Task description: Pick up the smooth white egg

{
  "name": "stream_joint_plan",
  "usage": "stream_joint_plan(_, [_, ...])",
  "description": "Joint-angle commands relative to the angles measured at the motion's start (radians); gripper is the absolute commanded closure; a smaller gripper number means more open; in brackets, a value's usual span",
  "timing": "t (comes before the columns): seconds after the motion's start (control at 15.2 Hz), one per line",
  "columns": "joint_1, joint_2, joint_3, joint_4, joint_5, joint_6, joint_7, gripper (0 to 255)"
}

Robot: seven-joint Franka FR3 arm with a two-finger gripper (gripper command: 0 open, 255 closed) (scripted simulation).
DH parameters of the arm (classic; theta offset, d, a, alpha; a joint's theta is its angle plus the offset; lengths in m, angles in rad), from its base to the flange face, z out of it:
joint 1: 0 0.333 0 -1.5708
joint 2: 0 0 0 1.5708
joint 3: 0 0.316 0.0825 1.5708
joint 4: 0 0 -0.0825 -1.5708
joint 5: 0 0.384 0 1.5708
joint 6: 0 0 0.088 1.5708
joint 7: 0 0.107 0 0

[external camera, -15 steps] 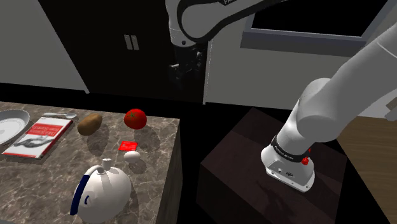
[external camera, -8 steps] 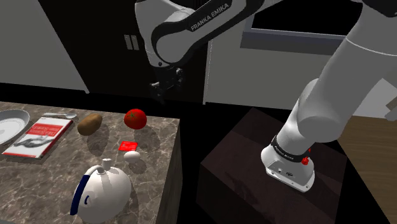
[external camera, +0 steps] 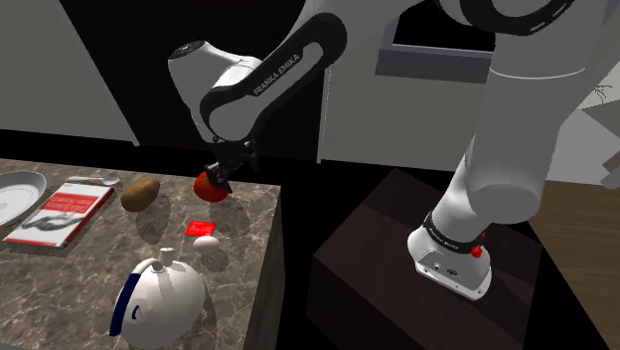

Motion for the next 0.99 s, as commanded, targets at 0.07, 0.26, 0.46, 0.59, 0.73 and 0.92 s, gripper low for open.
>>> stream_joint_plan(0.07, [0.035, 0.120, -0.001, 0.094, -0.036, 0.000, 0.035, 0])
stream_joint_plan(0.26, [0.076, 0.236, -0.006, 0.196, -0.065, -0.009, 0.063, 0])
stream_joint_plan(0.46, [0.119, 0.353, -0.013, 0.312, -0.087, -0.027, 0.083, 0])
stream_joint_plan(0.59, [0.149, 0.433, -0.018, 0.397, -0.099, -0.044, 0.092, 0])
stream_joint_plan(0.73, [0.180, 0.516, -0.023, 0.490, -0.108, -0.066, 0.097, 0])
stream_joint_plan(0.92, [0.228, 0.647, -0.031, 0.651, -0.117, -0.110, 0.098, 0])
